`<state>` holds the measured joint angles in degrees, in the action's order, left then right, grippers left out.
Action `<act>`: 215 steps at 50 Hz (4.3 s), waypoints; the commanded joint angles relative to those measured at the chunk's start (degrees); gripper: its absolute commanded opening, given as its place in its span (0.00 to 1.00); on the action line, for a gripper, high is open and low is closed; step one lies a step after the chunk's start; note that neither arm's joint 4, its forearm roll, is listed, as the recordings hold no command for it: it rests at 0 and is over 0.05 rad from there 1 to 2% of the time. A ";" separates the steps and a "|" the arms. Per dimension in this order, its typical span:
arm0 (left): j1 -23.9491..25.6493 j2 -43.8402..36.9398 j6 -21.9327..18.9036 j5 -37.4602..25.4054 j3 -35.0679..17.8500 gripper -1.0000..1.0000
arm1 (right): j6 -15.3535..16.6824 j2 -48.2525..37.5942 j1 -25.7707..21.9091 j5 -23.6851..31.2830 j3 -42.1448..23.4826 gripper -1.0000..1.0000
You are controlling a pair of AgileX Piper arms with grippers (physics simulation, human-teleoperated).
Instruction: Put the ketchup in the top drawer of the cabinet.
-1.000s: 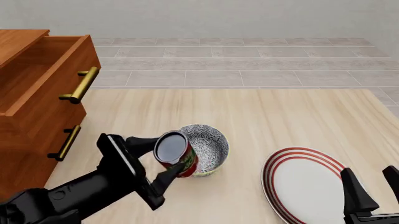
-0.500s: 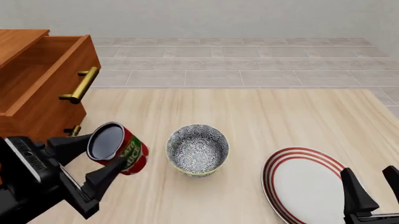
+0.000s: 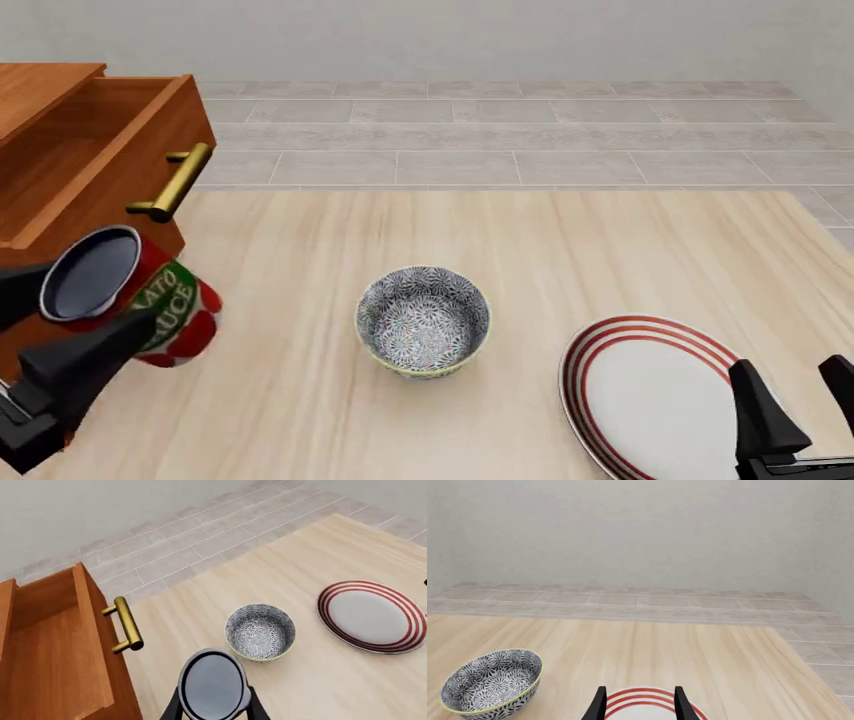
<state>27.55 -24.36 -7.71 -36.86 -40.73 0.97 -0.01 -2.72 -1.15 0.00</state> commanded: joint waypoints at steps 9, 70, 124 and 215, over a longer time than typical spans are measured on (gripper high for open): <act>-1.67 -8.32 2.77 -17.35 -22.82 0.00 | 0.00 0.00 0.00 0.00 0.00 1.00; -27.98 -27.76 -9.19 -28.16 -49.88 0.00 | 0.00 0.00 0.00 0.00 0.00 1.00; -38.13 -37.65 -11.61 -14.95 -40.52 0.00 | 0.00 0.00 0.00 0.00 0.00 1.00; -36.36 -40.14 -10.81 -13.49 -38.12 1.00 | 0.00 0.00 0.00 0.00 0.00 1.00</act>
<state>-9.16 -65.73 -18.11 -49.60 -78.58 0.97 -0.01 -2.72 -1.15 0.00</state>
